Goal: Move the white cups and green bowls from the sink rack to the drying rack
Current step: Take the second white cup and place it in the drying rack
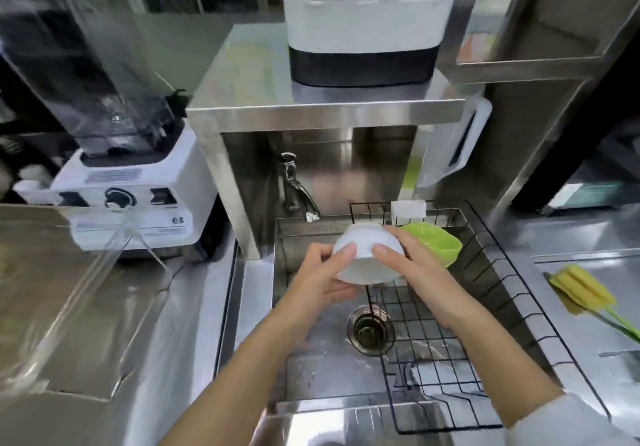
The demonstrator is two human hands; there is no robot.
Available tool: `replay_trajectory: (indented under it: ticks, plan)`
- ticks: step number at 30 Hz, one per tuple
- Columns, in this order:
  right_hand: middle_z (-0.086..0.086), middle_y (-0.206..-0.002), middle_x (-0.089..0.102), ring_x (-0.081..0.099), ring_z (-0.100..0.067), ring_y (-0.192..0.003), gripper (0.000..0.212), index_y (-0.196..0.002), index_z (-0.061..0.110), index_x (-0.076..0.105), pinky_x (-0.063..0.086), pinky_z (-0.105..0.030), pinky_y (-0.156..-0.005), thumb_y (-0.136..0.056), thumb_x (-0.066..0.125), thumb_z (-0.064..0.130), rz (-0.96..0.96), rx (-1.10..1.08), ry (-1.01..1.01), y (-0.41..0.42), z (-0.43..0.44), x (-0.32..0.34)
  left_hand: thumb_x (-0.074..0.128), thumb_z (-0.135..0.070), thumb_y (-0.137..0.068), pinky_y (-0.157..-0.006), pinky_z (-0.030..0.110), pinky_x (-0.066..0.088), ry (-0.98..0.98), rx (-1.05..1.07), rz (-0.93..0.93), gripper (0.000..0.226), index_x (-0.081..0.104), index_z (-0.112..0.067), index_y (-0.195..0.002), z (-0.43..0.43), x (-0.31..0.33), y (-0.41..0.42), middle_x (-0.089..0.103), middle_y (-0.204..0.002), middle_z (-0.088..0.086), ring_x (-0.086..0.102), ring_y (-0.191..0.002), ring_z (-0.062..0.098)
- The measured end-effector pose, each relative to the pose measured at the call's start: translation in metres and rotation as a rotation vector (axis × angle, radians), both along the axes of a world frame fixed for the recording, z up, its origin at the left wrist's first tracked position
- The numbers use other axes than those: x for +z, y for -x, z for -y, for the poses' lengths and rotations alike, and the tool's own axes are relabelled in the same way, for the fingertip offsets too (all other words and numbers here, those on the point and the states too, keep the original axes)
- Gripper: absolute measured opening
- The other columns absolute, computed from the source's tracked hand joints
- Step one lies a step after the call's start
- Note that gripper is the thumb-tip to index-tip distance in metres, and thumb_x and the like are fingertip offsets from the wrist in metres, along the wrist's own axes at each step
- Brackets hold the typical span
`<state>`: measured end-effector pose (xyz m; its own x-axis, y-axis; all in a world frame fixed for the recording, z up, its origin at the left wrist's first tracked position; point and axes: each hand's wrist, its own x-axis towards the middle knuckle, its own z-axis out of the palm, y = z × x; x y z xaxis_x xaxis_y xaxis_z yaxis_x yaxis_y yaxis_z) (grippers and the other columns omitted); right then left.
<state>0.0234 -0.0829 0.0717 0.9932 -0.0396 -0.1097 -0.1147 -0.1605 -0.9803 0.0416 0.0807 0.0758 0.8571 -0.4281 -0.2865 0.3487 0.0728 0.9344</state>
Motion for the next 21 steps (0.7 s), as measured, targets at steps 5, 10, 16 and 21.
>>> replay_trajectory:
  ticks: [5,10,16,21]
  plan:
    - [0.027,-0.107,0.052,0.052,0.018,-0.094,0.045,-0.100,0.050,0.046,0.042,-0.003,-0.077,-0.062,0.069,0.044,0.179,0.105,0.115,-0.007,-0.064,0.038,0.076,-0.051,-0.050,-0.090,0.040,0.055,-0.004,0.204,0.141,0.068,0.046,-0.016,-0.100,-0.058,0.026,0.003,0.055,-0.105,-0.002,0.066,-0.099,0.013]
    - [0.010,-0.125,0.052,0.054,-0.005,-0.111,0.084,-0.123,0.039,0.044,0.048,-0.025,-0.090,-0.046,0.074,0.052,0.238,0.288,0.122,-0.015,-0.128,0.063,0.076,-0.048,-0.038,-0.077,0.018,0.051,-0.106,0.335,0.308,0.074,0.049,-0.028,-0.104,-0.134,0.060,0.011,0.057,-0.110,-0.005,0.060,-0.093,0.001]
    - [0.020,-0.119,0.053,0.053,0.007,-0.107,0.075,-0.109,0.056,0.046,0.046,-0.010,-0.083,-0.044,0.082,0.042,0.339,0.516,0.148,-0.032,-0.210,0.089,0.082,-0.045,-0.036,-0.085,0.022,0.049,-0.353,0.361,0.487,0.102,0.032,-0.040,-0.125,-0.225,0.089,0.018,0.055,-0.119,-0.011,0.058,-0.106,0.005]
    - [0.019,-0.125,0.046,0.048,0.002,-0.115,0.083,-0.123,0.043,0.038,0.043,-0.015,-0.091,-0.055,0.086,0.033,0.322,0.663,0.288,-0.058,-0.273,0.088,0.090,-0.029,-0.050,-0.075,0.000,0.042,-0.605,0.289,0.571,0.081,0.038,-0.050,-0.108,-0.287,0.094,0.013,0.050,-0.107,-0.030,0.048,-0.096,-0.021]
